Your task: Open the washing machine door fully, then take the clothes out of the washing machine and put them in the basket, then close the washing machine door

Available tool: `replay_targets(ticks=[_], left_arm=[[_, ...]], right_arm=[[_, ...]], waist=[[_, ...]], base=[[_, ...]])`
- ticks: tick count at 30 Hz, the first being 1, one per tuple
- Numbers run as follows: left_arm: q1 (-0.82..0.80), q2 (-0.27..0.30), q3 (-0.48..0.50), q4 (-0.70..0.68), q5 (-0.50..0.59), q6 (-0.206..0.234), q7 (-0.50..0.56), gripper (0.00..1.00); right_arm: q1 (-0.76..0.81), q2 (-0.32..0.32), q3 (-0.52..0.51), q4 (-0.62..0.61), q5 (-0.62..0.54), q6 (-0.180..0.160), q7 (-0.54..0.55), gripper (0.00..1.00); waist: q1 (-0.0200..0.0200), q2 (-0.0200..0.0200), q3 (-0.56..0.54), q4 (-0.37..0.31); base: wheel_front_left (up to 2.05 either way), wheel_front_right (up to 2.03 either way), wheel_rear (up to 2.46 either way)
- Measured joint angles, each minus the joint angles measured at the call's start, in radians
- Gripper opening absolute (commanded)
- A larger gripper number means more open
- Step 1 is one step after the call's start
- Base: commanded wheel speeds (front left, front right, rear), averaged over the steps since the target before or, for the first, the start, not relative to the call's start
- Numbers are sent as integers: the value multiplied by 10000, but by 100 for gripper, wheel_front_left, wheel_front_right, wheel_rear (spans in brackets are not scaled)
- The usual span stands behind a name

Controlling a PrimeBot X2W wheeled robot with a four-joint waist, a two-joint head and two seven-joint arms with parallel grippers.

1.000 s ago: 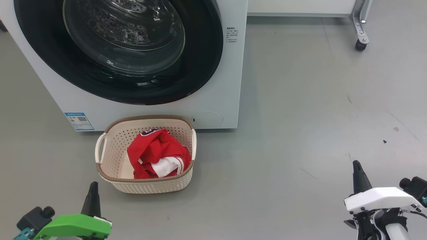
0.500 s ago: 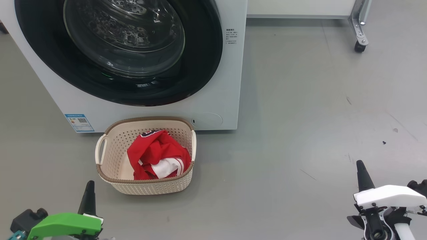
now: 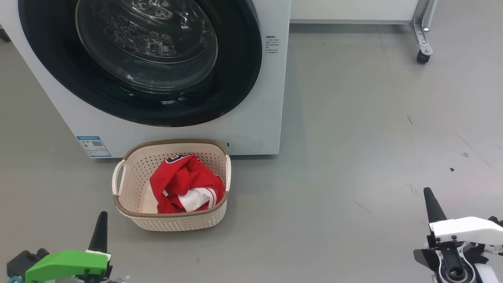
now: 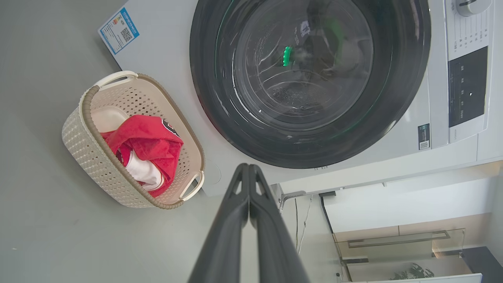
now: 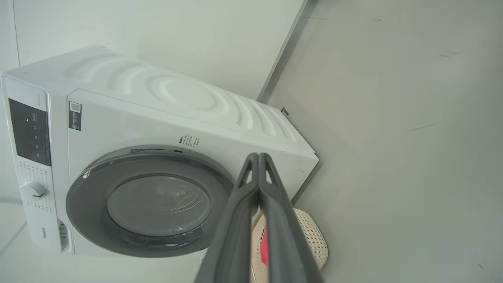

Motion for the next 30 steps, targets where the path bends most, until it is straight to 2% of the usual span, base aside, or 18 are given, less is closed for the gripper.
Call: replay_targets(ticks=[24,30], left_arm=[[-146,4,477,-291,-2504,-2,826,0],[-149,4,497,-311,-2548,-2,832,0]], right_arm=[[-119,176,-780,0,2886,167,809,0],[-155,192,-805,0,2955,219,809,0]], waist=[[0,0,-102,-18],[0,0,-102,-18]], base=[[0,0,0],[0,0,0]])
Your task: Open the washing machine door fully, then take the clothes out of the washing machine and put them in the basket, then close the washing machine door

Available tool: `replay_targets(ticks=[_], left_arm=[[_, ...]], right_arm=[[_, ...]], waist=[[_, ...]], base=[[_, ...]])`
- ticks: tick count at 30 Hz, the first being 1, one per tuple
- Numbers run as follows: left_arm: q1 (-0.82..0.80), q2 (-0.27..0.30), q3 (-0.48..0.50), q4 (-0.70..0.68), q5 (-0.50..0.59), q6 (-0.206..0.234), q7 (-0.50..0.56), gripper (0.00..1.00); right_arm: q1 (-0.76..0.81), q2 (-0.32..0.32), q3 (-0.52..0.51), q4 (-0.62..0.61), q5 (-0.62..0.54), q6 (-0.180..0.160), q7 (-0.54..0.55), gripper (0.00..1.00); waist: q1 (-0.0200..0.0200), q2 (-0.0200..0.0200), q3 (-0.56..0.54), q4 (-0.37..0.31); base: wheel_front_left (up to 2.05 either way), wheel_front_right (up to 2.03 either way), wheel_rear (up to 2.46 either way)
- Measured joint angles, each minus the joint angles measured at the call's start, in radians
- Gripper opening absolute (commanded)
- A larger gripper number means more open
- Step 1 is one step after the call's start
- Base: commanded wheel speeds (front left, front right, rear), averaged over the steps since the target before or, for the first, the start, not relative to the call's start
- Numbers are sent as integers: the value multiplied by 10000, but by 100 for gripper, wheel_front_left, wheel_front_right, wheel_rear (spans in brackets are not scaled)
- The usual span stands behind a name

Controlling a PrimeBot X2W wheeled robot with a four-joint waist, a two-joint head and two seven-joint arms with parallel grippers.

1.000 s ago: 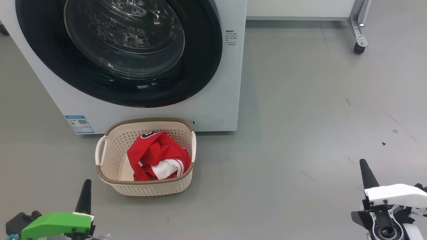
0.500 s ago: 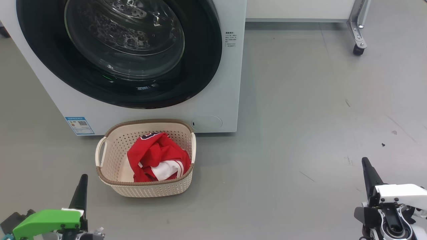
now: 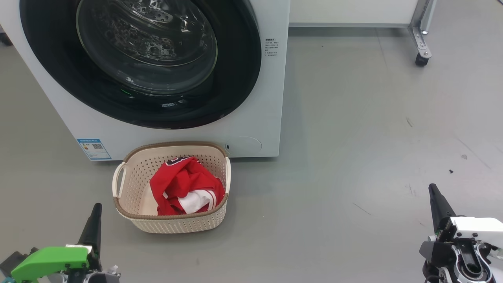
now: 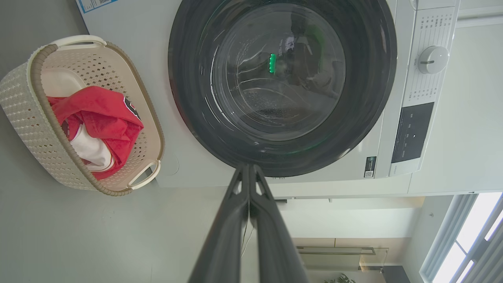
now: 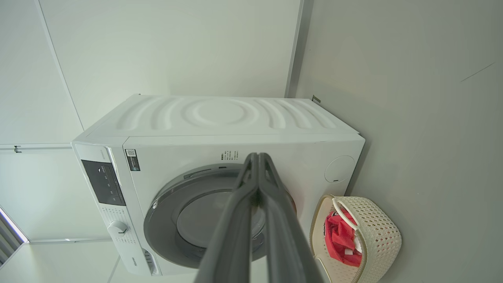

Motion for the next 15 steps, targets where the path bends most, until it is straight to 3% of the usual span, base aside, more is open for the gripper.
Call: replay_targets(ticks=[15], left_arm=[[-1,0,4,-4,0,0,2,0]], right_arm=[[-2,4,-2,0,8,0,2,0]], waist=[[0,0,0,0]], base=[[0,0,0]])
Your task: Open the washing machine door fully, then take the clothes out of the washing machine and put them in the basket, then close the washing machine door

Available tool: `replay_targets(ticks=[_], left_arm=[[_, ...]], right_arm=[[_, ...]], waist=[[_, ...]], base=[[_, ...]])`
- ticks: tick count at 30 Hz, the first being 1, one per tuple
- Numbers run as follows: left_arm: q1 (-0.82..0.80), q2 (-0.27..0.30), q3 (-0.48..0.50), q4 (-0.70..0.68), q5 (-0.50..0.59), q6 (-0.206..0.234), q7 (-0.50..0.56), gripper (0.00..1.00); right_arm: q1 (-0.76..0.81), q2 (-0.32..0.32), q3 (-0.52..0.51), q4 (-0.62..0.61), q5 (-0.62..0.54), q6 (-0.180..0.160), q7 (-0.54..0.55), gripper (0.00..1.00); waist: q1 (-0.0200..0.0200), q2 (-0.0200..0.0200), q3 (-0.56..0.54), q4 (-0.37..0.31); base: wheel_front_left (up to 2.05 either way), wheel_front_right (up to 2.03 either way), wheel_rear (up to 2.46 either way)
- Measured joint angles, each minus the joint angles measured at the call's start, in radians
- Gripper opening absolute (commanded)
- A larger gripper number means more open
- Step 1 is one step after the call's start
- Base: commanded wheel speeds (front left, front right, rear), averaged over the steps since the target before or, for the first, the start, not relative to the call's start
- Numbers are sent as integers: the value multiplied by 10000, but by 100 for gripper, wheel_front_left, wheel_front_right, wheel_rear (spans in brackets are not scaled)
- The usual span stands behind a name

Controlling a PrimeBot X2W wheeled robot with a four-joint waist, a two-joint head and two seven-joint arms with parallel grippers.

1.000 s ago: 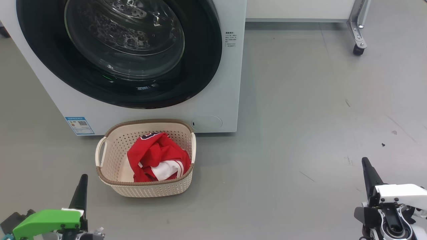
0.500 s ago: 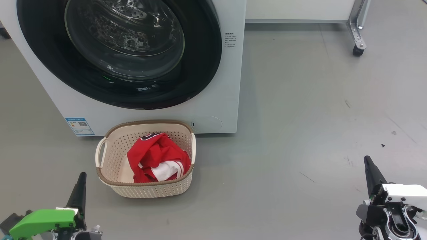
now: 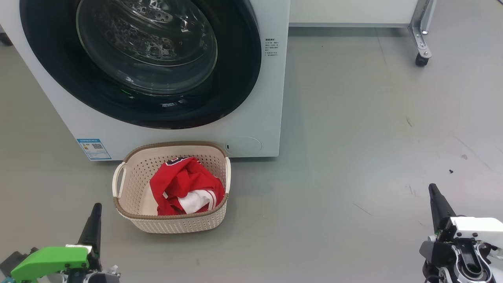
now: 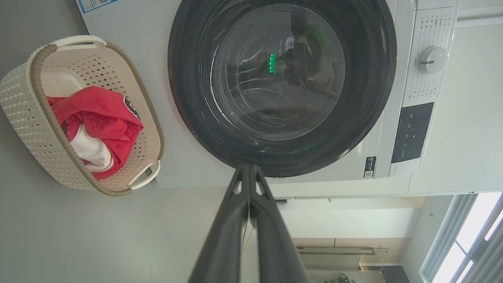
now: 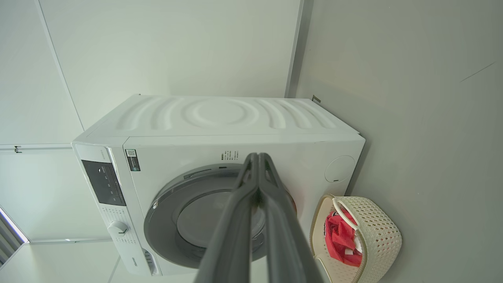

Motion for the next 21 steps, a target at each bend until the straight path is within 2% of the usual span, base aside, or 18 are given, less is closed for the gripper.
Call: replay_targets(ticks=[21], left_arm=[[-1,0,10,-6,0,0,0,0]], right_arm=[[-1,4,-4,-2,0,0,0,0]], waist=[[0,0,1,0]], base=[[0,0,0]])
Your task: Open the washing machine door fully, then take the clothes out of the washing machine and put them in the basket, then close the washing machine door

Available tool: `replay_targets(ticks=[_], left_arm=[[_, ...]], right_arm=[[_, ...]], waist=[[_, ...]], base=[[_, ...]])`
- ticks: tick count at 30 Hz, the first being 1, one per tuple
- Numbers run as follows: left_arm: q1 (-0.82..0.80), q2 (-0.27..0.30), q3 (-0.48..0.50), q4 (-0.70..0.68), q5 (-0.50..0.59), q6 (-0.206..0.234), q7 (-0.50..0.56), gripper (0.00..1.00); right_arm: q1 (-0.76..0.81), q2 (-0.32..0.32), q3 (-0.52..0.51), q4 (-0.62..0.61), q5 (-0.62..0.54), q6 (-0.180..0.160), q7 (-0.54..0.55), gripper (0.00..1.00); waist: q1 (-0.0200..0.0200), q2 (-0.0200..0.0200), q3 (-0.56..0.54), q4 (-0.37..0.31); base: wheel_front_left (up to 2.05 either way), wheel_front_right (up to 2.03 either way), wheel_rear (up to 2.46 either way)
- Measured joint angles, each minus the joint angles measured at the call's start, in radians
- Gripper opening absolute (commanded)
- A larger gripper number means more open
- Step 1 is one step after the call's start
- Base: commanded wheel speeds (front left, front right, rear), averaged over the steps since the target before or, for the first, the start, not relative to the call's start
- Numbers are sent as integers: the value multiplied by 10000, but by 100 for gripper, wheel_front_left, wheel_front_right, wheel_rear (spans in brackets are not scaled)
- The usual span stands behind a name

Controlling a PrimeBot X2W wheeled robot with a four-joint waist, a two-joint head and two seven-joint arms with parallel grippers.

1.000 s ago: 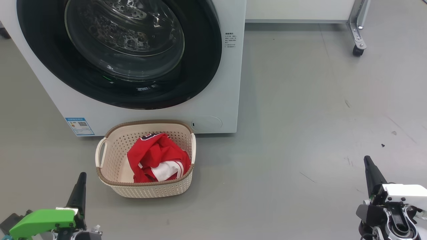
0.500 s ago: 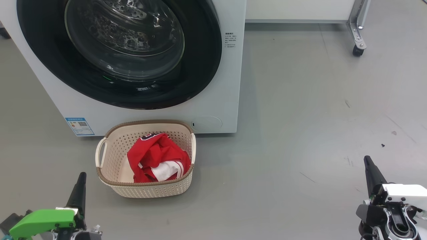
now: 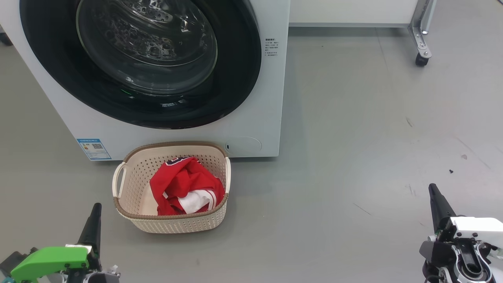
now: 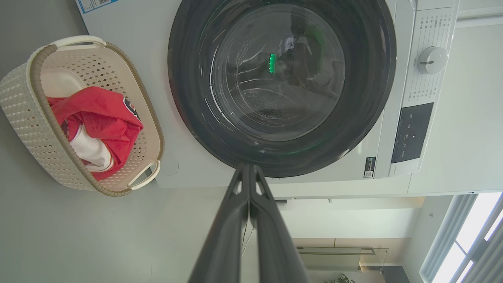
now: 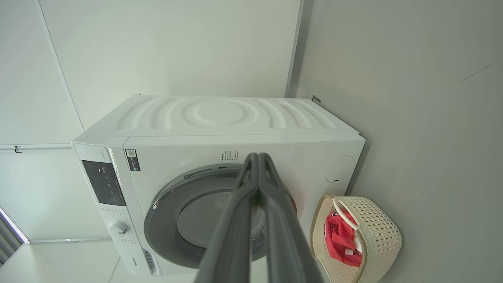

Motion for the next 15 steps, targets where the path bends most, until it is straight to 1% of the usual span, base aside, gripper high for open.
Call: replay_targets(ticks=[15], left_arm=[[-1,0,4,-2,0,0,0,0]], right_arm=[[-1,2,-2,0,0,0,0,0]], waist=[[0,0,0,0]], base=[[0,0,0]])
